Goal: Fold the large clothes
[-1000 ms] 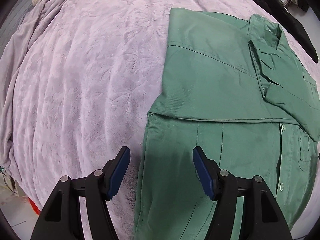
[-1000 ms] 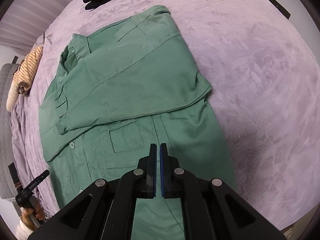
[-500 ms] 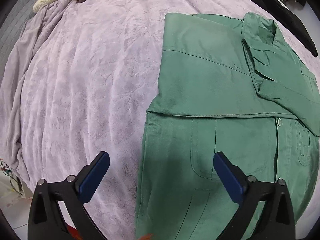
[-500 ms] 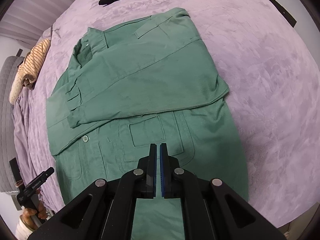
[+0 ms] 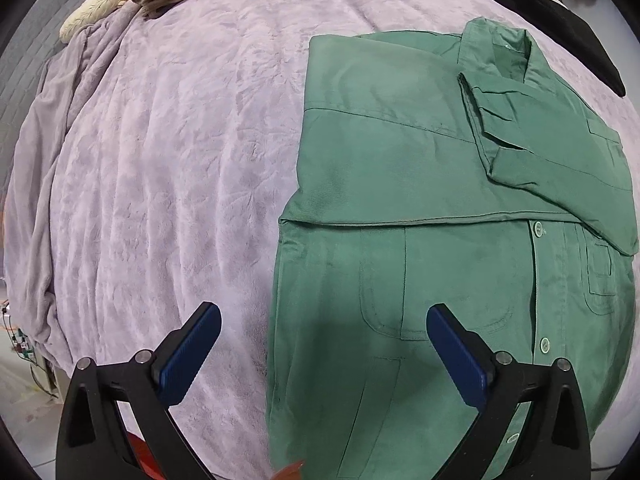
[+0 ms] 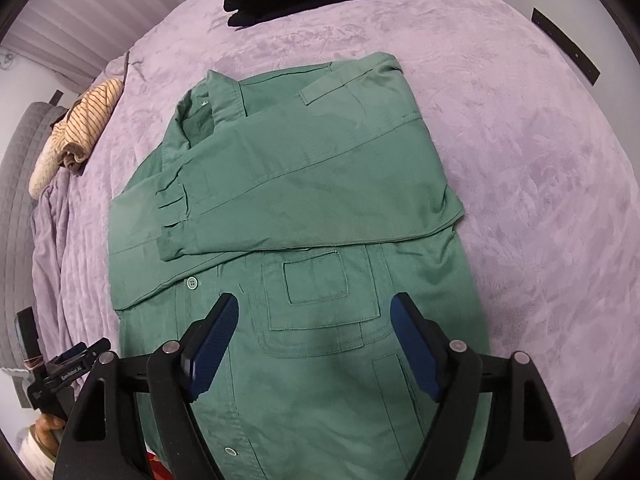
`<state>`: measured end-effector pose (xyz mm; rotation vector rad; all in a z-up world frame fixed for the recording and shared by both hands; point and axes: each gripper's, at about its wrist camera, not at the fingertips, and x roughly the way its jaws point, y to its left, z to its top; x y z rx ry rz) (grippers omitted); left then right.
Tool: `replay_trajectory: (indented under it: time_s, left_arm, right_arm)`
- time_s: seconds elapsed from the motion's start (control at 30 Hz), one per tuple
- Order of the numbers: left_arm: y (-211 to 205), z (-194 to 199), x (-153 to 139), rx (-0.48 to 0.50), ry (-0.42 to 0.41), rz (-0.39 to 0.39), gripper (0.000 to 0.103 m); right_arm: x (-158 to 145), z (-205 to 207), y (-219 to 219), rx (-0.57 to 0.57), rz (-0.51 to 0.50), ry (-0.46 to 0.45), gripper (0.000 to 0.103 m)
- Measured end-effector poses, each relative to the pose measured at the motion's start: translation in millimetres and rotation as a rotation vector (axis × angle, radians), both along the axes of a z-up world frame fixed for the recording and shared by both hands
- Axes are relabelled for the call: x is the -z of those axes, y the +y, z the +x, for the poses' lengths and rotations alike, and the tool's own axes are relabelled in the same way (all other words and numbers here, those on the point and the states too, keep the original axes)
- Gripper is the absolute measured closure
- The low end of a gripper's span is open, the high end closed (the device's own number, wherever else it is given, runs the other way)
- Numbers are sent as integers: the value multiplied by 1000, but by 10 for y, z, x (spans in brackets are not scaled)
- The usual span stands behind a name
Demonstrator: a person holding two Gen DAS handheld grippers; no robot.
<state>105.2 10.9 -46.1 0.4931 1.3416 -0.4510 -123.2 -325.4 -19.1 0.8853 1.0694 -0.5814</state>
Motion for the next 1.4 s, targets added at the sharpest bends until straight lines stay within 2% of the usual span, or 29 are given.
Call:
replay_trajectory:
  time_s: [0.07, 0.1, 0.13, 0.17, 0.5, 0.8, 1.13, 1.3, 1.4]
  left_arm:
    - [-23, -49, -39, 5, -16, 3, 0]
    - [-33, -82, -58, 4, -20, 6, 0]
    - [-40, -108, -74, 2, -24, 6, 0]
    - [-45, -134, -87, -1, -23, 7, 0]
    - [34, -494, -145, -85, -4, 14, 0]
    - [152, -989, -115, -125, 46, -15, 0]
    - [486, -1098, 90, -125, 133, -21, 0]
    - [837, -1158, 286, -125, 164, -25, 0]
    - [1073, -1202, 424, -136, 200, -27, 0]
  right_arm:
    - [-29, -14, 0, -10, -6, -10, 20]
    - [-34, -20, -1, -17, -3, -18, 14]
    - [-38, -34, -1, -24, -2, -26, 3]
    - [-44, -53, 1, -31, 0, -35, 0]
    - [-6, -326, 12, -99, 119, -69, 0]
    - [250, -543, 16, -135, 242, -64, 0]
    - [450, -832, 166, -51, 339, -91, 0]
    - [577, -1048, 356, 22, 353, -70, 0]
    - [617, -1259, 455, 71, 323, -38, 0]
